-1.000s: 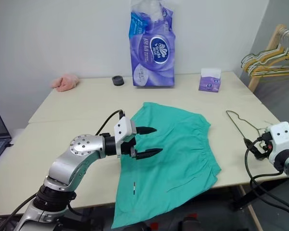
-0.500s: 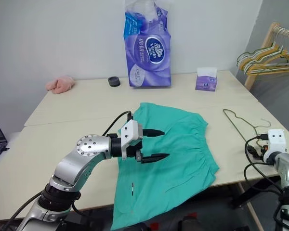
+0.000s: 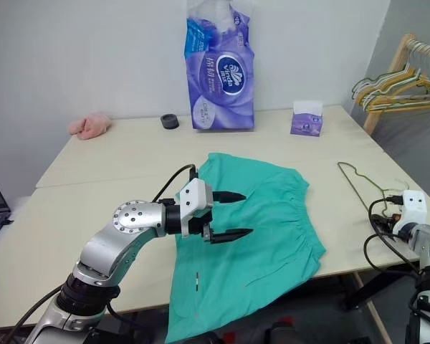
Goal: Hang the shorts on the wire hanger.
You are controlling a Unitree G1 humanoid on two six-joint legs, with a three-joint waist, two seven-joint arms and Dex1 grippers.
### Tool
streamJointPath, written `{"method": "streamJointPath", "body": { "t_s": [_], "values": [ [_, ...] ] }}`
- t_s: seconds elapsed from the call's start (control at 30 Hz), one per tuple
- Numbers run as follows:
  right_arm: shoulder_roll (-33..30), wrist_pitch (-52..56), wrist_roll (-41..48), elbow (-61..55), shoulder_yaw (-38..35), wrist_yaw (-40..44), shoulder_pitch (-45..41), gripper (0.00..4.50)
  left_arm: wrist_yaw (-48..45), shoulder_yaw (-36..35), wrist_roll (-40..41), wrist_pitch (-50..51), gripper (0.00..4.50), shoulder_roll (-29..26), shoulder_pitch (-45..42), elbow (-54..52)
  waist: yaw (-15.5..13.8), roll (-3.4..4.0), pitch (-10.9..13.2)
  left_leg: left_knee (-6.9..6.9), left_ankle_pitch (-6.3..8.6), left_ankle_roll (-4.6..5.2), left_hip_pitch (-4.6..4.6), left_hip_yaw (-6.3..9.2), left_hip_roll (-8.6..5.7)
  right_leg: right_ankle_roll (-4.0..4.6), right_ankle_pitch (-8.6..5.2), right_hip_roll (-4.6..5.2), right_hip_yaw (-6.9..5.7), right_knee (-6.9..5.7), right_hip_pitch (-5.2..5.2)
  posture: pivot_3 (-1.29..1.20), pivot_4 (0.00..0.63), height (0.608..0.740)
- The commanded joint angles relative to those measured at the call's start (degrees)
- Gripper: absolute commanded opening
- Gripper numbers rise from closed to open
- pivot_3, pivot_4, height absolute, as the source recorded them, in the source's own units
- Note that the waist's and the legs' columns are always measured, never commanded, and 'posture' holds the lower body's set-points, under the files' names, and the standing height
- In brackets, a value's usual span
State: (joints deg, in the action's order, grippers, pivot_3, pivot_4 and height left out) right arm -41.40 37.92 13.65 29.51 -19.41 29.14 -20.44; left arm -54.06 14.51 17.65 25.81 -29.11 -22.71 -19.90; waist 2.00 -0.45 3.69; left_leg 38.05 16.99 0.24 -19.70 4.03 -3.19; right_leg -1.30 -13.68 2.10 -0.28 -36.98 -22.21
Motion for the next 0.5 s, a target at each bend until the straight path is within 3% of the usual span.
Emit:
{"method": "streamJointPath", "body": {
  "t_s": [0.03, 0.2, 0.37, 0.5],
  "values": [
    [-0.98, -1.2, -0.64, -4.23, 0.49, 0.25, 2.22, 3.17, 0.5, 0.16, -0.19, -0.81, 4.01, 0.04, -0.3, -1.66, -0.08, 0.01, 0.0, 0.0, 0.0, 0.0, 0.0, -0.01, 0.0, 0.0, 0.0, 0.0, 0.0, 0.0, -0.01, -0.08, 0.036, 0.74],
    [-1.59, -0.78, -0.62, -9.59, 0.8, 0.8, 5.15, 4.48, 0.26, 0.24, -0.38, -1.05, 4.01, -0.27, -0.29, -1.56, -0.08, 0.01, 0.0, 0.01, 0.0, 0.0, 0.0, 0.01, -0.01, -0.08, -0.05, 0.0, -0.01, 0.0, 0.0, -0.08, 0.037, 0.74],
    [0.14, -0.13, 0.71, -12.41, -4.02, -4.25, 5.96, 4.48, 0.33, 0.26, -0.59, -1.05, 4.01, -0.35, 0.09, -1.8, -0.15, 0.08, 0.04, 0.0, 0.0, 0.0, -0.01, 0.01, -0.02, -0.17, -0.11, 0.0, 0.0, 0.0, -0.01, -0.08, 0.037, 0.74],
    [1.26, 0.5, 0.12, -12.17, -3.09, -5.53, 7.09, 4.48, 0.23, 0.53, -0.84, -1.25, 4.01, -0.21, 0.21, -1.89, -0.16, 0.06, 0.04, 0.0, 0.0, 0.0, -0.01, 0.02, -0.01, -0.17, -0.11, 0.01, -0.01, 0.01, -0.01, -0.08, 0.037, 0.74]
  ]
}}
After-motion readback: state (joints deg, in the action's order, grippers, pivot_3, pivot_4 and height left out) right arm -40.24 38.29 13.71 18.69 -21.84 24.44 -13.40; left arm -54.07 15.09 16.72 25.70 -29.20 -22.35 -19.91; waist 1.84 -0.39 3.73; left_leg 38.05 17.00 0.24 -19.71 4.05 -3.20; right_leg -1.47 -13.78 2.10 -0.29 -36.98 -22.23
